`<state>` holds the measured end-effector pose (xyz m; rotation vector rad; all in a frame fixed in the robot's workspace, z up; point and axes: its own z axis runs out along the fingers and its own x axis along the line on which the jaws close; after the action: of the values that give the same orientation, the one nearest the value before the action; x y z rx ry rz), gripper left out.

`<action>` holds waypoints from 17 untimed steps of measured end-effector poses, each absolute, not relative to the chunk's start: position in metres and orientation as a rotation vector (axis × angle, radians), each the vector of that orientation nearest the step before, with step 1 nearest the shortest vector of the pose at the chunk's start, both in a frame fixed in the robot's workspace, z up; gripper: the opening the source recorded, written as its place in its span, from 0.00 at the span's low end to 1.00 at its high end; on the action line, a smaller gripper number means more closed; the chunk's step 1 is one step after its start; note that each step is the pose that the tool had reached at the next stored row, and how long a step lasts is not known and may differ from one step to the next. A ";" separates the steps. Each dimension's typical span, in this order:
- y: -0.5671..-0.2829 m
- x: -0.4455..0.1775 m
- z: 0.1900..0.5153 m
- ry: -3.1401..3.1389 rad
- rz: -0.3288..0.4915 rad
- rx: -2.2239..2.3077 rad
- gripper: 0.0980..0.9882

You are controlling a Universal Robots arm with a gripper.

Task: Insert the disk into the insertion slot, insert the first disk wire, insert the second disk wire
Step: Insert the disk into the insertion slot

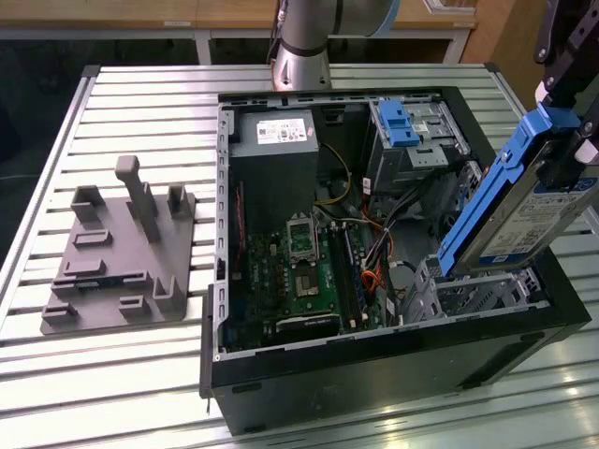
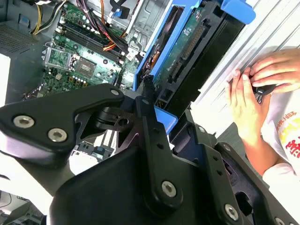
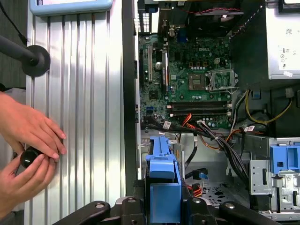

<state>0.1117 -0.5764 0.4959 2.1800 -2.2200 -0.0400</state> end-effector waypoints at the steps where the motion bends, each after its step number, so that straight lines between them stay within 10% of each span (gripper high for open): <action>1: -0.576 0.112 0.496 -2.220 -0.041 2.180 0.30; 17: -0.582 0.112 0.496 -2.254 -0.127 2.218 0.30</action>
<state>0.1117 -0.5816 0.4959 2.2181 -2.2542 -0.1266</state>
